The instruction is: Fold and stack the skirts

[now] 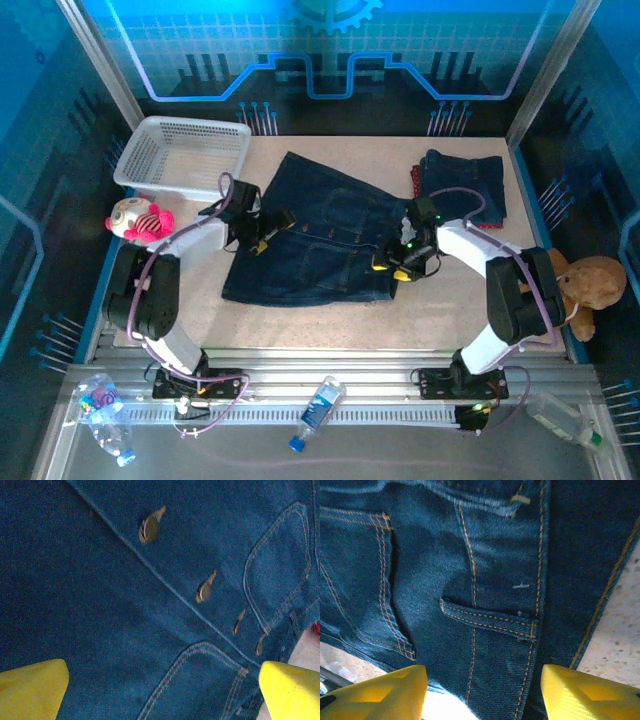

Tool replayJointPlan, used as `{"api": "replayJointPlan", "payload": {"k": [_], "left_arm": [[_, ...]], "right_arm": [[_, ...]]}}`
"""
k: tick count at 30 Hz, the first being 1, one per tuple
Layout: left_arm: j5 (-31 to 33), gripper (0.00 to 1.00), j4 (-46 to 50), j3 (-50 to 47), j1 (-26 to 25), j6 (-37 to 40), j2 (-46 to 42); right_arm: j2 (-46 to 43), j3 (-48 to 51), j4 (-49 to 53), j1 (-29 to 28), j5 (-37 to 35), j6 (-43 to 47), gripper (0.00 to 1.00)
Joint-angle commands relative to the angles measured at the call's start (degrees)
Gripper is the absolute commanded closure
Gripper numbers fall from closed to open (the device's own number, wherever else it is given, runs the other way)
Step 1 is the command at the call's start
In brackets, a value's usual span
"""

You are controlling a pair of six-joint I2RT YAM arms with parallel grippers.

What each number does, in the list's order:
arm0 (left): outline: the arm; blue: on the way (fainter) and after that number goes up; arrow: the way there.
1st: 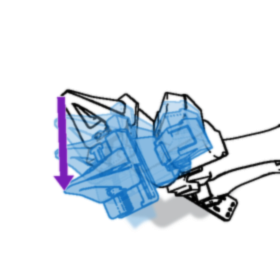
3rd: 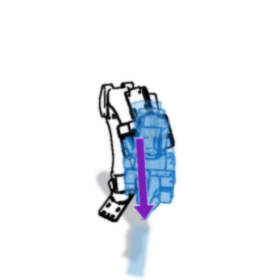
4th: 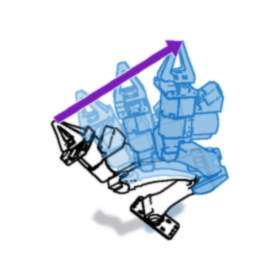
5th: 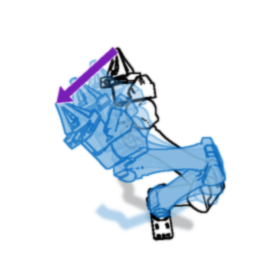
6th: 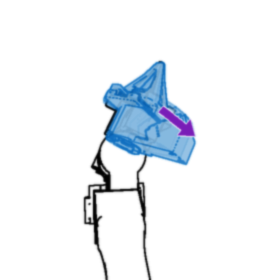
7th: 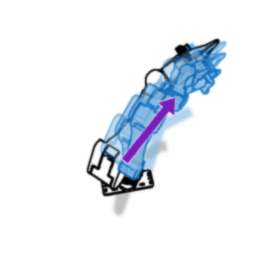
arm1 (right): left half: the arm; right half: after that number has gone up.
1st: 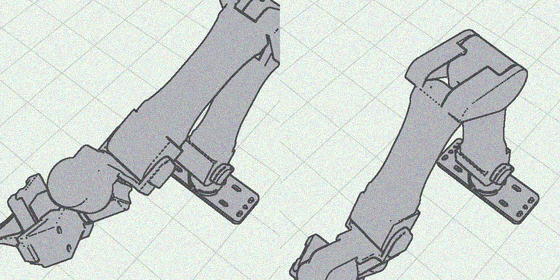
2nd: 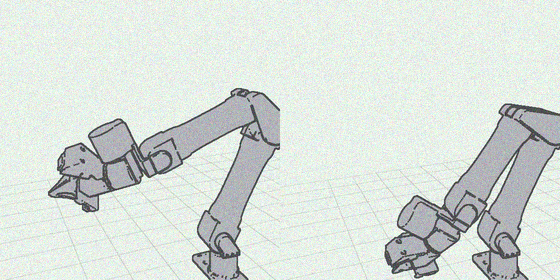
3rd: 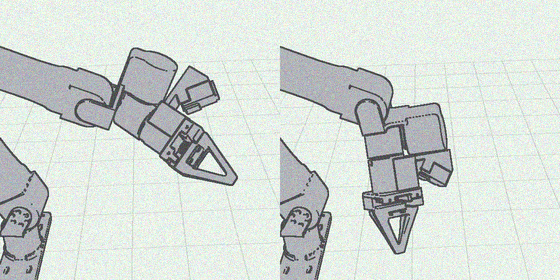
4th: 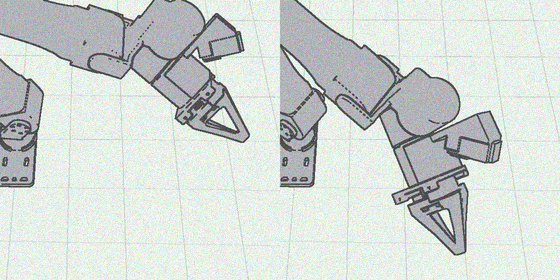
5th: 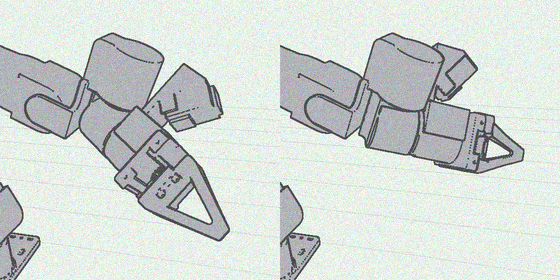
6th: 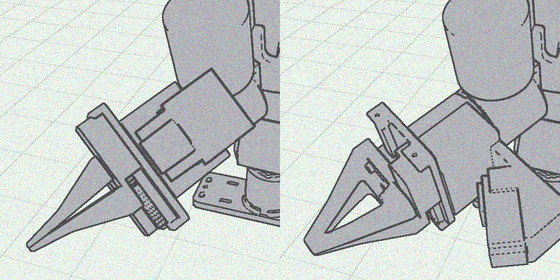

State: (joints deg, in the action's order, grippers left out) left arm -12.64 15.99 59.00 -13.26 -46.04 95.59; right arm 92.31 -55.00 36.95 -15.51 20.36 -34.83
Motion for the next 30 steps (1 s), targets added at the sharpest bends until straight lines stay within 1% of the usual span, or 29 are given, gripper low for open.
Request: {"api": "replayJointPlan", "payload": {"k": [1, 8, 9, 10, 13, 15, 18, 21, 24, 27, 30], "left_arm": [[1.55, 0.01, 1.04, 2.45, 0.40, 2.41, 1.27], [1.60, 0.01, -0.06, -0.99, 1.78, 1.80, 1.88], [1.56, 0.01, -0.21, -1.61, 1.99, 1.59, 1.88], [1.41, 0.01, -0.40, -2.07, 2.14, 1.49, 1.88], [1.83, 0.01, -0.53, -3.24, 2.66, 1.72, 1.90], [2.69, 0.01, -0.43, -4.37, 3.37, 1.74, 2.08], [3.00, 0.01, -0.93, -6.51, 4.44, 1.95, 2.80], [1.77, 0.01, -2.03, -8.39, 4.63, 2.57, 3.74], [0.11, 0.01, -3.00, -9.31, 4.58, 3.35, 4.45], [-0.19, 0.01, -3.12, -9.94, 4.56, 4.23, 4.41], [-0.08, 0.01, -2.26, -9.87, 4.56, 5.40, 4.29]], "right_arm": [[0.48, 1.63, 0.28, -1.15, 0.19, -0.98, 0.38], [1.73, 3.26, -0.31, -3.40, 0.39, -1.68, 0.39], [1.84, 3.72, -1.08, -3.51, 1.30, -2.03, 0.41], [1.82, 4.15, -2.01, -3.57, 2.57, -2.25, 0.45], [0.32, 4.29, -4.11, -3.56, 6.44, -1.74, 0.68], [-3.04, 4.29, -3.20, -3.41, 6.99, -0.77, 0.82], [-8.25, 6.81, 1.32, -1.94, 6.43, 1.04, 0.93], [-11.99, 10.55, 4.14, -0.33, 7.93, 1.21, 0.99], [-12.85, 13.63, 7.36, -0.14, 7.16, 1.09, 1.00], [-11.08, 16.07, 9.60, 0.35, 3.24, 0.14, 1.00], [-9.12, 16.13, 10.24, 0.48, -0.76, -0.55, 0.99]]}}
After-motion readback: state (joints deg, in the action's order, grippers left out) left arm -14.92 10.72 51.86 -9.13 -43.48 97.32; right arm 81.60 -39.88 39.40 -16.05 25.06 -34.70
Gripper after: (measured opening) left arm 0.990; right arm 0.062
